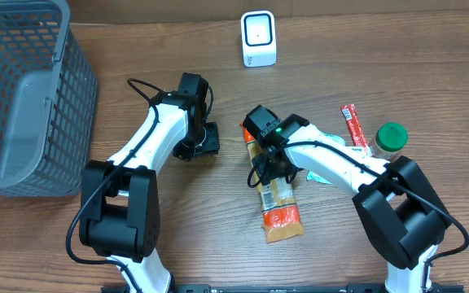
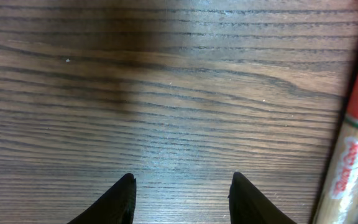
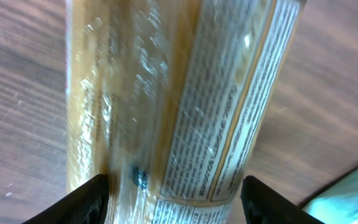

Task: Scan the item barcode
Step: 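Grasp the spaghetti pack's middle with the right gripper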

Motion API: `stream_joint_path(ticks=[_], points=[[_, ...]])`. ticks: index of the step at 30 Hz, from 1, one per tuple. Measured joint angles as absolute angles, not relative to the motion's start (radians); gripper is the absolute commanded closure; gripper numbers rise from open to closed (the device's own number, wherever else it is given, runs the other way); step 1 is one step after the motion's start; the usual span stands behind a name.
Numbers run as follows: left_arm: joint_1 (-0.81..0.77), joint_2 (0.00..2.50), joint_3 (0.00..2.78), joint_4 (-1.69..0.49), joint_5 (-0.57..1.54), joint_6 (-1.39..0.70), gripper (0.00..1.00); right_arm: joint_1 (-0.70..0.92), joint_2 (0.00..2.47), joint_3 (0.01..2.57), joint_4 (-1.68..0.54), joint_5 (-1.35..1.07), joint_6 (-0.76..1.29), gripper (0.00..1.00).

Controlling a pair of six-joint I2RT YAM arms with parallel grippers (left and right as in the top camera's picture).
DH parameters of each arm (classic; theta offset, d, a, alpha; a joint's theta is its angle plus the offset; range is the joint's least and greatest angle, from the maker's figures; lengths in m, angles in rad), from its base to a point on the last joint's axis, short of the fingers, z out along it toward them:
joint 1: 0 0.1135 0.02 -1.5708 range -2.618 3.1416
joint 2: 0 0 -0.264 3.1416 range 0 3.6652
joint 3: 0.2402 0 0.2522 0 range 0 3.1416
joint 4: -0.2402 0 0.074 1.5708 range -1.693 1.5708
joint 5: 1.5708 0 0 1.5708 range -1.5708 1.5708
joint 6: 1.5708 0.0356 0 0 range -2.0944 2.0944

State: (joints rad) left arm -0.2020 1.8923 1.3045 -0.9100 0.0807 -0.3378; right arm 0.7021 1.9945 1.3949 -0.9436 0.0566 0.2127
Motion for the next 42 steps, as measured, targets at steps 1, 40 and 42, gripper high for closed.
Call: stream_joint_path(ticks=[1,40,42], points=[[-0.202,1.892,1.304,-0.909,0.081,-0.338,0.59,0.701,1.999,1.409,-0.943,0.073,0.187,0.32],[-0.2,1.892,1.304,-0.855,0.067,-0.345,0.18,0.701,2.007,1.395,-0.841,0.033,0.043,0.59],[-0.2,1.892,1.304,-0.848,0.058,-0.349,0.18,0.702,2.007,1.399,-0.839,0.045,-0.018,0.48]])
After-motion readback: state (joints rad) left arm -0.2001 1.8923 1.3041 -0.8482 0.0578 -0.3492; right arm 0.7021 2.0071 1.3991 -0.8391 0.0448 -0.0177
